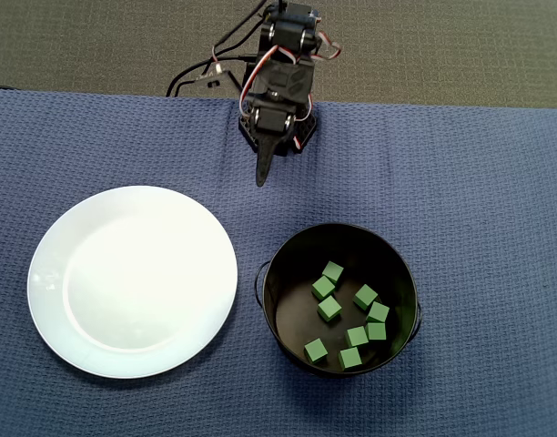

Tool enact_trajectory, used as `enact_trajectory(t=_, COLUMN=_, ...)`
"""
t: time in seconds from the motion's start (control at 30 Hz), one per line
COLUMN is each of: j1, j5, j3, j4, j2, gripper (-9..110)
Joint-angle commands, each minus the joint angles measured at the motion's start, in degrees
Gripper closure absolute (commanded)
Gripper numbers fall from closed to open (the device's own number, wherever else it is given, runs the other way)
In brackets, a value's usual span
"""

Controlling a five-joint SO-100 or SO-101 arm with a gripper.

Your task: Pick up the green cubes from the white plate and place them in the black recipient

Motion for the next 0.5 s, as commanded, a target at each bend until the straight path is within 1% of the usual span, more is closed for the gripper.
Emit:
enact_trajectory(t=0.0, j1=2.7, j5=-0.4, j3=5.3, j4=-0.3, j2=2.1, gripper=102)
enact_trajectory(t=0.17, j1=2.3, j5=0.4, j3=11.9, j4=0.8, j2=2.9, gripper=102)
enact_trajectory(t=0.47, j1=2.3, j5=3.0, j3=15.9, j4=1.7, j2=5.9, gripper=102)
